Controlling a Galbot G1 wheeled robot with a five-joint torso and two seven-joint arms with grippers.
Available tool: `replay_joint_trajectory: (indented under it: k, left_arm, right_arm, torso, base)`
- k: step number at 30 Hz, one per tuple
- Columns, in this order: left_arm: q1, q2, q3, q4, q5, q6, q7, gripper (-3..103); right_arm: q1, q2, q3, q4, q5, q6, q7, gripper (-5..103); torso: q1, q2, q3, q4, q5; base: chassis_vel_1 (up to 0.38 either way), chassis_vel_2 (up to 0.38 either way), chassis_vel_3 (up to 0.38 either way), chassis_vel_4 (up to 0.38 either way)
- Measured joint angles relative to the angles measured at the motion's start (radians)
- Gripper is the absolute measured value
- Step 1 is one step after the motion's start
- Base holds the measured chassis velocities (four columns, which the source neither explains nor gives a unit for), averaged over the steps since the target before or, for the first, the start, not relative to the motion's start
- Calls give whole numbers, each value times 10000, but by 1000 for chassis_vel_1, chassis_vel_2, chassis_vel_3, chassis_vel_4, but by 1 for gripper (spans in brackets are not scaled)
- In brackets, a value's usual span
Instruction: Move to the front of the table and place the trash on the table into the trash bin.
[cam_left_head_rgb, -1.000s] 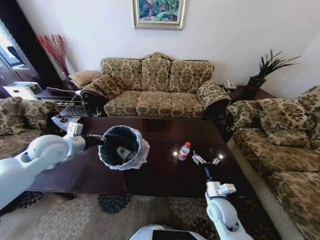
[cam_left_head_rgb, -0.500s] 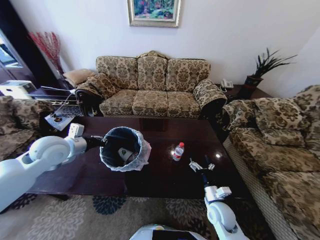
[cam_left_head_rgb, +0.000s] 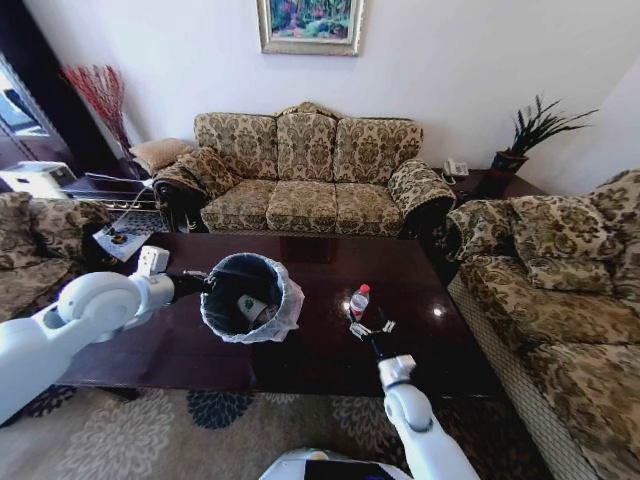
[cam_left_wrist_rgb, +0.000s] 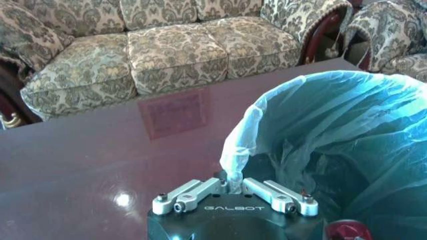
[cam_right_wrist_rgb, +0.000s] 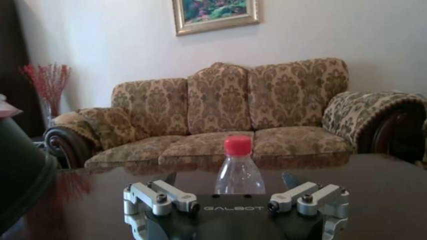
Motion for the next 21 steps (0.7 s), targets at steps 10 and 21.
replay_joint_trajectory:
  k: [10, 21]
  left_arm:
    - [-22, -23, 17, 85, -3, 2, 2, 0]
    - [-15, -68, 21, 80, -23, -5, -9, 0]
  right_arm:
    - [726, 6, 20, -843, 392, -243, 121, 100]
    - [1977, 519, -180, -2655, 454, -646, -8, 93]
  torso:
    - [-1, 0, 0, 0, -4]
    - [0, 0, 0, 0, -5]
  base:
    - [0, 0, 0, 0]
    - [0, 0, 0, 0]
